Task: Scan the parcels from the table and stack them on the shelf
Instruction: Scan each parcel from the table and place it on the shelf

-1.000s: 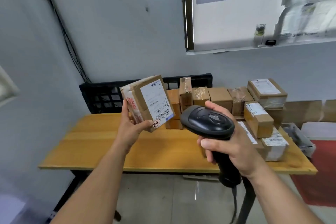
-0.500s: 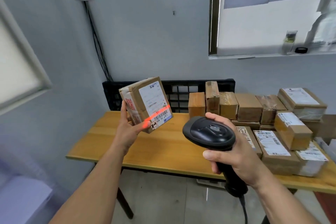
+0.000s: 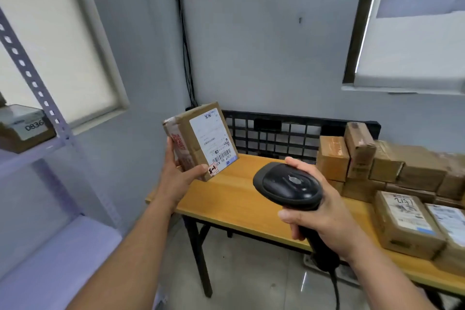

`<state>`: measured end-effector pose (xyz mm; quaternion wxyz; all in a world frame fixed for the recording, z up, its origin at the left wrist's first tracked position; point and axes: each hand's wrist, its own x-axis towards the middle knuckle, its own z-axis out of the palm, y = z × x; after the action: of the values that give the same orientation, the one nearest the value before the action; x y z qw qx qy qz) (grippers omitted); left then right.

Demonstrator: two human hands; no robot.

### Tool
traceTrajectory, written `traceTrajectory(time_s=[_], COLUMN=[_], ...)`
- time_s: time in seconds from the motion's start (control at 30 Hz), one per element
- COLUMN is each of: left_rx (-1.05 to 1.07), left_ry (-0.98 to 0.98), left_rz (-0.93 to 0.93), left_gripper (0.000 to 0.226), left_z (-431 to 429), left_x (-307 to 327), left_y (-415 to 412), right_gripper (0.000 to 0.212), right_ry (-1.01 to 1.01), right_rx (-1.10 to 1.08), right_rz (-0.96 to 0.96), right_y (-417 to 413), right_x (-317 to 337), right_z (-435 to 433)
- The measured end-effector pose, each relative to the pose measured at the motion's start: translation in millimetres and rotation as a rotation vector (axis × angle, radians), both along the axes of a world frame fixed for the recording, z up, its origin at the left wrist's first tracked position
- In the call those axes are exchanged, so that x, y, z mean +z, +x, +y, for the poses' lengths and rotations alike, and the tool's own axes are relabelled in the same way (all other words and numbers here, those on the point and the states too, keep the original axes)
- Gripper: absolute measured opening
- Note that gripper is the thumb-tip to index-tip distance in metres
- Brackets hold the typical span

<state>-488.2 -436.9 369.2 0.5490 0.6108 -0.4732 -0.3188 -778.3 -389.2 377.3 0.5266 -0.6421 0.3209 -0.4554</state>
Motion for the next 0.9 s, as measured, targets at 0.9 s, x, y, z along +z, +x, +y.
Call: traceTrajectory(time_s=[0.9], left_rx=[0.675], left_ry=[-0.127], left_rz=[0.04], left_gripper=[0.103], left_z=[126], left_x=[68], left_y=[321], right_gripper=[0.088], right_ry=[-0.115], right_rx=[0.336], right_rz=[0.02], right_y=[307], right_x=[41], right_z=[-21])
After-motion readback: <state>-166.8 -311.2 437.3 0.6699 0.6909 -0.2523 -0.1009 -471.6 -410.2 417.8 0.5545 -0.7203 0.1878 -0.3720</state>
